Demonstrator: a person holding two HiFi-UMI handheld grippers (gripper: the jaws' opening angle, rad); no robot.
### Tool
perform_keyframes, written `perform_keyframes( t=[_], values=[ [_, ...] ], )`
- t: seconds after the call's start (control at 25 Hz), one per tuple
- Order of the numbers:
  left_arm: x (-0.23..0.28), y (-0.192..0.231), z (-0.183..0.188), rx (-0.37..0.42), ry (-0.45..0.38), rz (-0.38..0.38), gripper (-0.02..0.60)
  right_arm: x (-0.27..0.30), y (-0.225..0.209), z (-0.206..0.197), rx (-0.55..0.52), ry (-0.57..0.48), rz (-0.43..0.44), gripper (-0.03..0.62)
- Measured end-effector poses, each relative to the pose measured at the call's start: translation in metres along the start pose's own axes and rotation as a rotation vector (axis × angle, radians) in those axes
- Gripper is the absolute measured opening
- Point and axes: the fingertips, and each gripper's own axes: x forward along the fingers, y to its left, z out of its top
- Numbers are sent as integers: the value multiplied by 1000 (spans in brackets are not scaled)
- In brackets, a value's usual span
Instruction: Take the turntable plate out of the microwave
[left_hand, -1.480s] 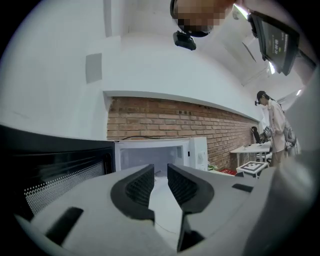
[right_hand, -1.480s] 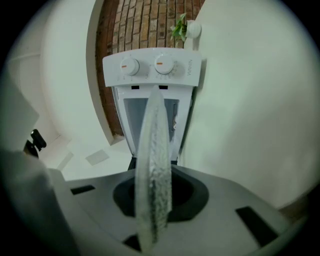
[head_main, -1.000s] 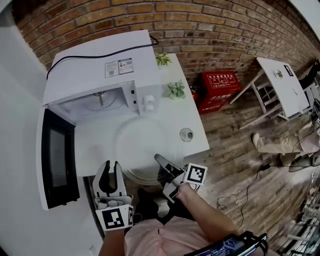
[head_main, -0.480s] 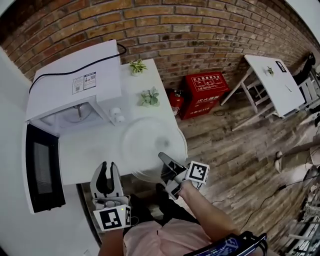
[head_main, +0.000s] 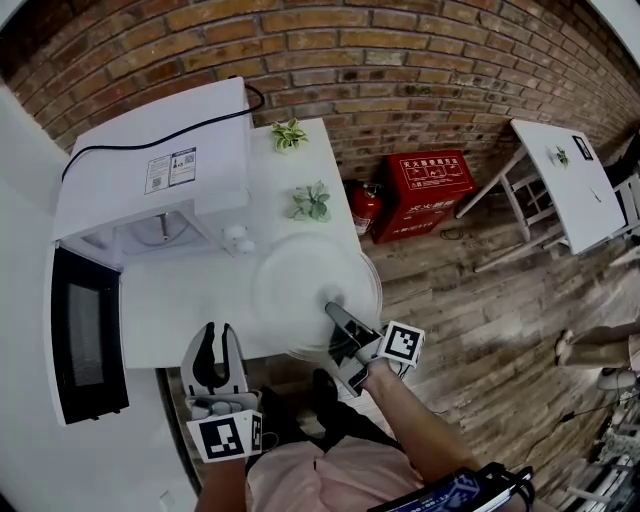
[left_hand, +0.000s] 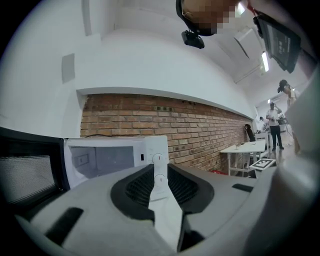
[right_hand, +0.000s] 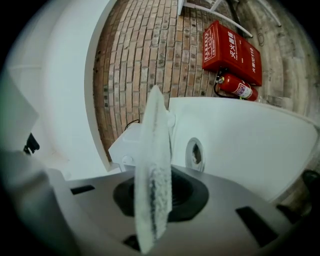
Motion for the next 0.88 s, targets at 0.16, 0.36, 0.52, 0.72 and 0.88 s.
perform_keyframes(
  t=[0.16,0.36,0.52,0.72,0.88],
  values=[
    [1,1,-4,-1,10,12,91,4,-1,2,0,8,19,30],
    [-1,2,-5,2,14,18,91,11,1,4,2,14,23,29],
    [-3,4,-6,2,19,23,91,14,2,5,-14,24,17,30],
    [-3,7,-9,1,24,30,91,15,1,5,-21,25,19,29],
    [-2,8,-10,0,28,31,91,15,2,5,-16,25,24,29]
  ],
)
